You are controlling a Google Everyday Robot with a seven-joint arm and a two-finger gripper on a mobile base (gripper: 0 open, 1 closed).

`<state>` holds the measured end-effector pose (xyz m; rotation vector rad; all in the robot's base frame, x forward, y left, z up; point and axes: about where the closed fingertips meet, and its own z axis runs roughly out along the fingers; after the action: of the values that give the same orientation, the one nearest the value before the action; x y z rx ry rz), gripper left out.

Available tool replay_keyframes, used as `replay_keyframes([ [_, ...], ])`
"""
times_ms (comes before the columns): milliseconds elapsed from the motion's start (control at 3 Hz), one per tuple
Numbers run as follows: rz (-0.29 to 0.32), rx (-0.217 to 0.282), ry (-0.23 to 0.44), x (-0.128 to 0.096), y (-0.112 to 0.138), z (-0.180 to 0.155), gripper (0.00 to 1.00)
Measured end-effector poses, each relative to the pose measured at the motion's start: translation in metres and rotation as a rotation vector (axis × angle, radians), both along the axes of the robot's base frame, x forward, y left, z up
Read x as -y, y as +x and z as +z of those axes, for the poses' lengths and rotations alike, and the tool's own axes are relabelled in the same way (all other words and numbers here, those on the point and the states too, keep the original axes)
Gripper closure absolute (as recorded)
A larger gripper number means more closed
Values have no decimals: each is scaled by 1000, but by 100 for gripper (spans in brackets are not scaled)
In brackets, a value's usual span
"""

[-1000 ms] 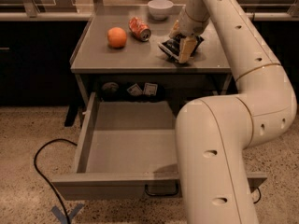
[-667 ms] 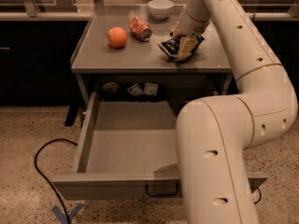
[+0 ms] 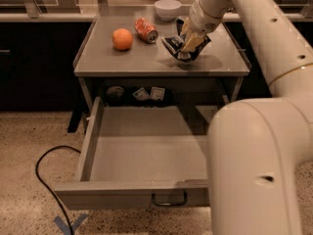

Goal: Place blue chip bag into top drawer

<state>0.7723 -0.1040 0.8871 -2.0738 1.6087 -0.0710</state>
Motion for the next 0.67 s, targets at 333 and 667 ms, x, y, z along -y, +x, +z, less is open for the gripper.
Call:
replay_keyframes([
  [333,-20,18,123,-10,-41,37,100],
  [667,-44,24,229,-20,-87,59,100],
])
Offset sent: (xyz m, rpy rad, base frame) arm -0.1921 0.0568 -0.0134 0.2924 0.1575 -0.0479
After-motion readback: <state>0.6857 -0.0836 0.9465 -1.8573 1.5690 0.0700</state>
